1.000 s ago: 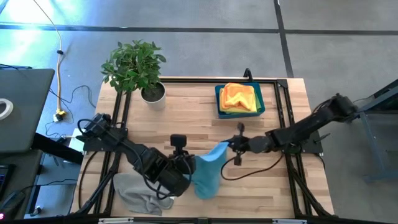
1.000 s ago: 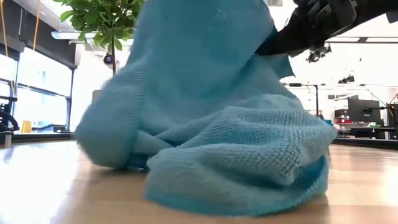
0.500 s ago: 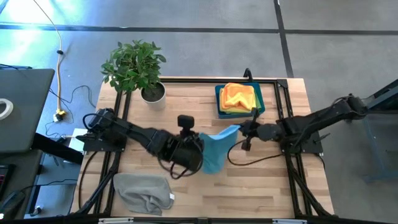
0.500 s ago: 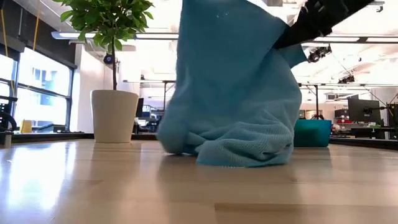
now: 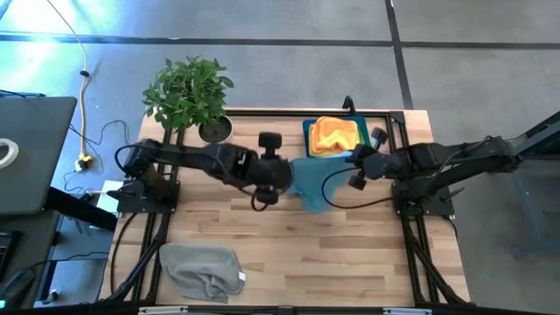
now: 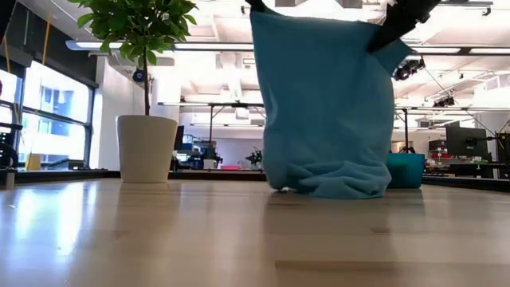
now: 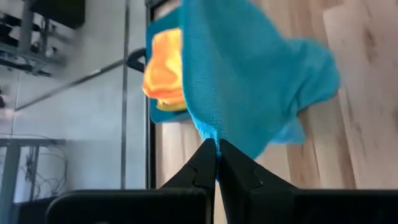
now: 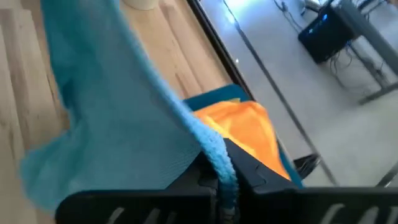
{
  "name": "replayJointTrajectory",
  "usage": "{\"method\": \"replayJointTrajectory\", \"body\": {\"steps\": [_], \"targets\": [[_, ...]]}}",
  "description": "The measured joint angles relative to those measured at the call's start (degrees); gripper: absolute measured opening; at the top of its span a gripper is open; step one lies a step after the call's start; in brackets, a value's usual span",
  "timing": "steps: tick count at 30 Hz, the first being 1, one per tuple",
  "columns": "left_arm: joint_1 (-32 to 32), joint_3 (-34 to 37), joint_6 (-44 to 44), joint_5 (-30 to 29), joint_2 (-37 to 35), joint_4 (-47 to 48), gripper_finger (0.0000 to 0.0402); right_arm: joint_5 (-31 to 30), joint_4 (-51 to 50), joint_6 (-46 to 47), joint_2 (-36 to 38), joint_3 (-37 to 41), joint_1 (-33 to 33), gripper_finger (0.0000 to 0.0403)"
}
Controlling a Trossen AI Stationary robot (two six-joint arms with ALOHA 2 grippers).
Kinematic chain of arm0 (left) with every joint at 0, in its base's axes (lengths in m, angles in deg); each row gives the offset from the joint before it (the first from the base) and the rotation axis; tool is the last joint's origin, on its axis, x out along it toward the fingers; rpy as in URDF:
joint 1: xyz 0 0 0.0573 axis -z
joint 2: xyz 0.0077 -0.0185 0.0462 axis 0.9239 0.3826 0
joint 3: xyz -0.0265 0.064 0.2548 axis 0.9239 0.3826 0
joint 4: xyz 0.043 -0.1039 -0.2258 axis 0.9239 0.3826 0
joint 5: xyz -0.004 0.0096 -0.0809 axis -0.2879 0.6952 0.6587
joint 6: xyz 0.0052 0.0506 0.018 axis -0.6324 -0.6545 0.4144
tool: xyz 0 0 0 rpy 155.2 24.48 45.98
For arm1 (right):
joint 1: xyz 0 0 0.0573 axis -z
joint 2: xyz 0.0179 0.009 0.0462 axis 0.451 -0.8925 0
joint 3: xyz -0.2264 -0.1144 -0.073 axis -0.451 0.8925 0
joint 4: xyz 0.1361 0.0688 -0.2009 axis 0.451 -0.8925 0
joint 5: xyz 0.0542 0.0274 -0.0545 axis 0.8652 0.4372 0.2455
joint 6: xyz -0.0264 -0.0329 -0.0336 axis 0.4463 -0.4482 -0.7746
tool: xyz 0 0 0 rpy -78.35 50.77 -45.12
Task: Fold microfiber towels
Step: Fold the blue microfiber cloth
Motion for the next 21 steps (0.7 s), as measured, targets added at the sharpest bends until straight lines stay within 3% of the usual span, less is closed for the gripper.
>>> {"method": "replayJointTrajectory", "body": {"steps": [5,8,10,12,15,17,19,21], "targets": [[-2.5,-0.1,-1.9,-2.0,-2.5,-3.5,0.0001,-2.6,-0.3,-10.1,0.0,-3.6,1.1,0.0],[-3.6,0.0,-2.9,-10.4,-4.8,-5.0,0.0,-11.6,0.8,-15.7,0.0,-5.1,1.7,0.0],[-3.7,-0.2,-0.3,-14.5,-5.6,-7.3,0.0,-12.9,1.0,-16.8,-0.1,-6.3,1.9,0.0],[-2.9,0.0,2.8,-8.6,-6.9,-5.9,0.0,-5.3,0.7,-16.0,0.0,-7.8,1.9,0.0],[-1.1,0.0,4.1,10.4,-8.3,-5.6,0.0,13.2,0.1,-13.8,-0.1,-9.8,1.4,0.0],[0.0,0.0,1.3,19.7,-8.5,-5.5,0.0,21.1,0.2,-15.1,-0.1,-11.4,1.3,0.0],[1.1,0.0,-3.1,18.8,-8.7,-5.5,0.0,17.5,0.3,-16.1,-0.1,-13.5,1.1,0.0],[2.0,0.0,-5.6,6.9,-8.9,-6.1,0.0,5.1,1.5,-14.5,-0.3,-15.4,0.6,0.0]]}}
